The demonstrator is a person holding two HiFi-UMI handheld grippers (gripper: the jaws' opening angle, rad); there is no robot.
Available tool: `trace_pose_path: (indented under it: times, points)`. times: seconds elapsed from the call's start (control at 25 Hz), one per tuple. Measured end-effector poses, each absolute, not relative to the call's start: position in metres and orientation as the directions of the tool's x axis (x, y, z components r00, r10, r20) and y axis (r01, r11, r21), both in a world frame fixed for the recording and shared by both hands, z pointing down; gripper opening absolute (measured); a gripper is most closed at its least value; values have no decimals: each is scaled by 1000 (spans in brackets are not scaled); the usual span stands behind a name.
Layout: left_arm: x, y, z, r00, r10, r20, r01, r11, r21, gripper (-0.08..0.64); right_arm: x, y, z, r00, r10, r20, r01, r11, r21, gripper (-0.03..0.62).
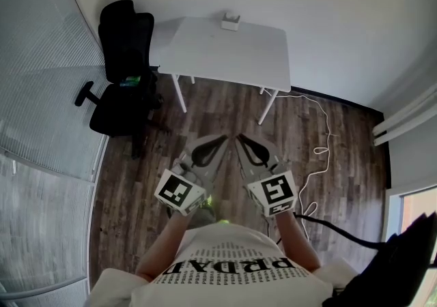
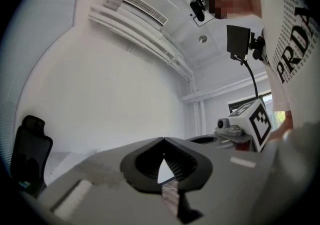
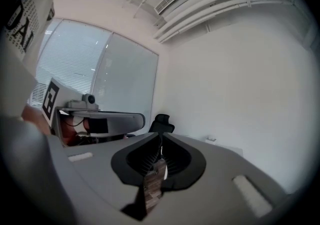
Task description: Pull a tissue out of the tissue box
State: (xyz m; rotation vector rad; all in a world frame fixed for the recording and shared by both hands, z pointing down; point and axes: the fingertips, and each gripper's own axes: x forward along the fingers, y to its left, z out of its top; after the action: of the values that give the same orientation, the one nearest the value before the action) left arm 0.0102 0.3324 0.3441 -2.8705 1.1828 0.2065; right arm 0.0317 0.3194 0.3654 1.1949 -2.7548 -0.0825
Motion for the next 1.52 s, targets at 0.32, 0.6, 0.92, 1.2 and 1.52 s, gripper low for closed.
trace_pose_path:
  times: [0.32,0.6,0.92,1.2,1.52]
  points:
    - [-26,283,339,721,-680,-134,-684,-730,21,-6,-3,272,355,-653,-751,100,-743,660,112,28]
    - [-58,247,332,730,-663,-163,-668,-743,33,-6,-34,236,359,-636,-763,115,-753,647,121,28]
    - [-86,217,348,738,-658,-150,-660,-750,49,-6,-57,205,370,-620,-773,132,-764,634,120,28]
    - [-84,194,349,750,-646,-141,-645,-762,61,-6,-50,175,374,-603,-783,150,-777,620,112,28]
    - [-64,144,358,744,-662,-91,-660,-749,55,-6,-27,124,377,-615,-775,145,-772,629,88,28]
